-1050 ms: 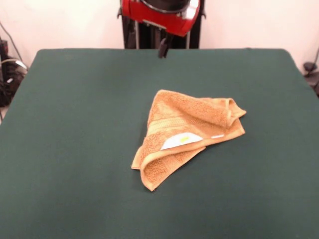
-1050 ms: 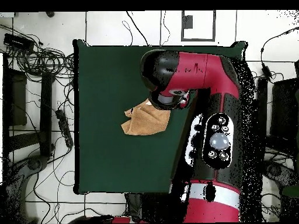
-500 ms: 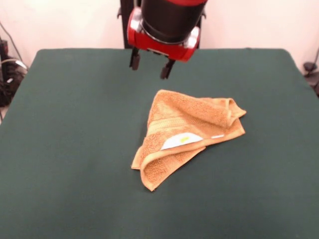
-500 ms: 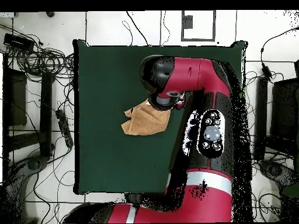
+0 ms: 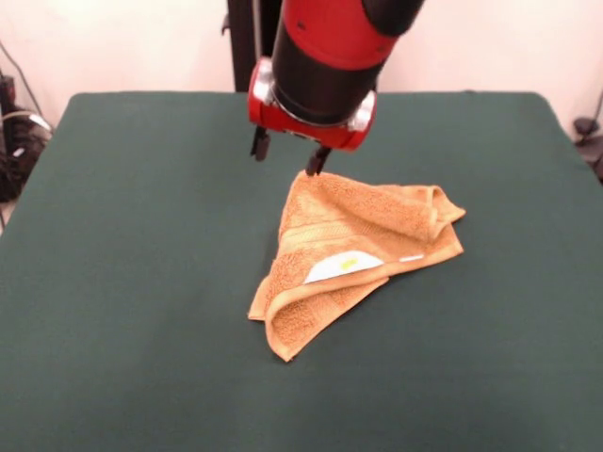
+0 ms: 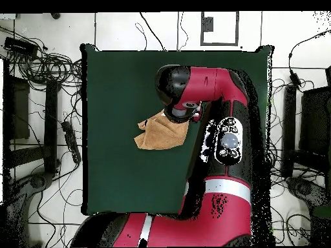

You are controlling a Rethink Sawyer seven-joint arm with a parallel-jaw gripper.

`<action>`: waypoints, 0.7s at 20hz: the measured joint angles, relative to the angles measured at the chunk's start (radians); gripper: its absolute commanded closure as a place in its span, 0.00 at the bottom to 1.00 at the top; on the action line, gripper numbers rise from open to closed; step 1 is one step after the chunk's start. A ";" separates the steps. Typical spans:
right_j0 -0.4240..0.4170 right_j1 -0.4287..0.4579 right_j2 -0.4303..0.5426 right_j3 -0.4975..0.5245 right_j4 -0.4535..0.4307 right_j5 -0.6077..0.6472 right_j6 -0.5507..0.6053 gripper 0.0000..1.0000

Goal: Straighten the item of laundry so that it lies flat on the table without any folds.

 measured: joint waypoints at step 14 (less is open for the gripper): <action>0.112 0.131 -0.110 -0.136 0.162 0.145 0.278 0.00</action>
